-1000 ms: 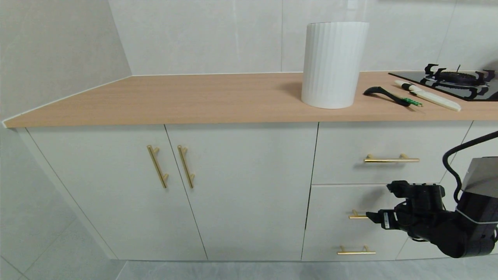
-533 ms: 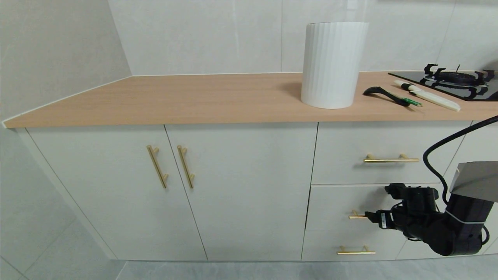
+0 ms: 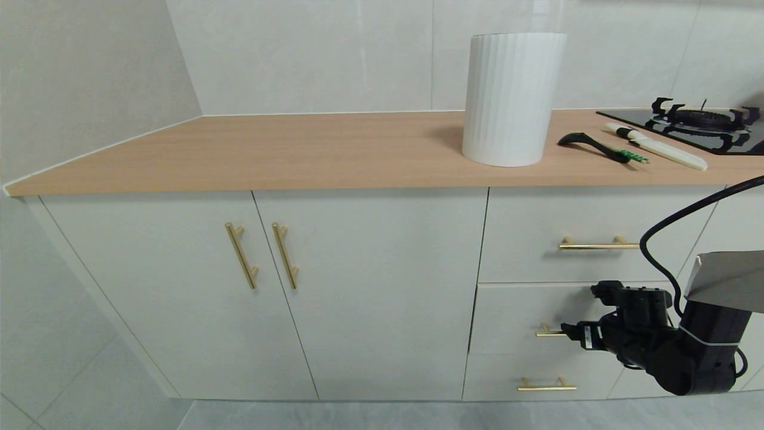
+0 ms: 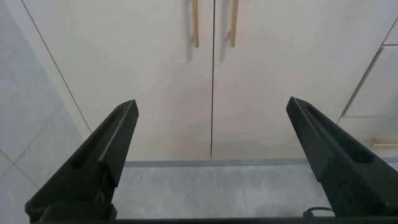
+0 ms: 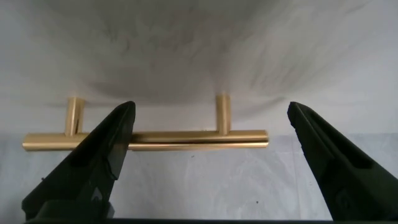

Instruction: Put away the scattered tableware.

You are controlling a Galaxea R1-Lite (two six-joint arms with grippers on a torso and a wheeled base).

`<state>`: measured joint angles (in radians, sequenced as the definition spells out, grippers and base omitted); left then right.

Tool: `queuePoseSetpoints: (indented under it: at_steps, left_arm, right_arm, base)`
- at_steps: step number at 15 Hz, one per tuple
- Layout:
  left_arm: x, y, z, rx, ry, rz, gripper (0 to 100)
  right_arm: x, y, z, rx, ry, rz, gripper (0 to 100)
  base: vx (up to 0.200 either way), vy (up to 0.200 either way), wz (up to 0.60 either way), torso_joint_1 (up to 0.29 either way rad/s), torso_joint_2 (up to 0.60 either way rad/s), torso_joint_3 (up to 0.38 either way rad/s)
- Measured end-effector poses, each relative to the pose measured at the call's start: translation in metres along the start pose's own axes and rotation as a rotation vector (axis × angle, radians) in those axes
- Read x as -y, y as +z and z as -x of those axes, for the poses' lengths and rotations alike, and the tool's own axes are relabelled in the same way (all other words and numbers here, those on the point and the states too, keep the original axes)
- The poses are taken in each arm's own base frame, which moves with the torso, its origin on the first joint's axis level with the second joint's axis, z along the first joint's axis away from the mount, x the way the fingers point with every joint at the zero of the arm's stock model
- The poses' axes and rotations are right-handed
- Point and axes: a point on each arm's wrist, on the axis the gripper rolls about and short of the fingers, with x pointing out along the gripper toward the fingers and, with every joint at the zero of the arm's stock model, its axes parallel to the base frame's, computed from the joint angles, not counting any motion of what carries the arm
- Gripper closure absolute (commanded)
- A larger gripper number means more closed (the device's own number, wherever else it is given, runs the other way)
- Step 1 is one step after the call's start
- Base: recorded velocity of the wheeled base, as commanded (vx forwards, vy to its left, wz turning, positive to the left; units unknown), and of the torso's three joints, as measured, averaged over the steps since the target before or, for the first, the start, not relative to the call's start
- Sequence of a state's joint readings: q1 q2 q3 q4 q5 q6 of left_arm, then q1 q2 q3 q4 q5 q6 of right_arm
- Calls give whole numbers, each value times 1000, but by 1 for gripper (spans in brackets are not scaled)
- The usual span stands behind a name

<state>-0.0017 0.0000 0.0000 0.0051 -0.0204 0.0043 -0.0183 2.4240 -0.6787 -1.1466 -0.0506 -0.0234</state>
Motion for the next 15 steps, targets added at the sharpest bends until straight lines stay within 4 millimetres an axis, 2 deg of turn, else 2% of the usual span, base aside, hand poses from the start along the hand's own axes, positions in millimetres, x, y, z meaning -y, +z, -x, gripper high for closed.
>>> queuePoseSetpoints:
  at_steps: [7, 10, 12, 15]
  left_arm:
    - [0, 0, 0, 0, 0, 0, 0]
    - [0, 0, 0, 0, 0, 0, 0]
    - [0, 0, 0, 0, 0, 0, 0]
    - [0, 0, 0, 0, 0, 0, 0]
  right_arm:
    - [-1, -10, 3, -38, 5, 21, 0]
    - [-2, -11, 11, -51, 10, 35, 0]
    - [-1, -6, 29, -54, 25, 47, 0]
    - [1, 17, 73, -30, 59, 51, 0]
  base:
    - [0, 0, 0, 0, 0, 0]
    - [0, 0, 0, 0, 0, 0]
    - [0, 0, 0, 0, 0, 0]
    - [0, 0, 0, 0, 0, 0]
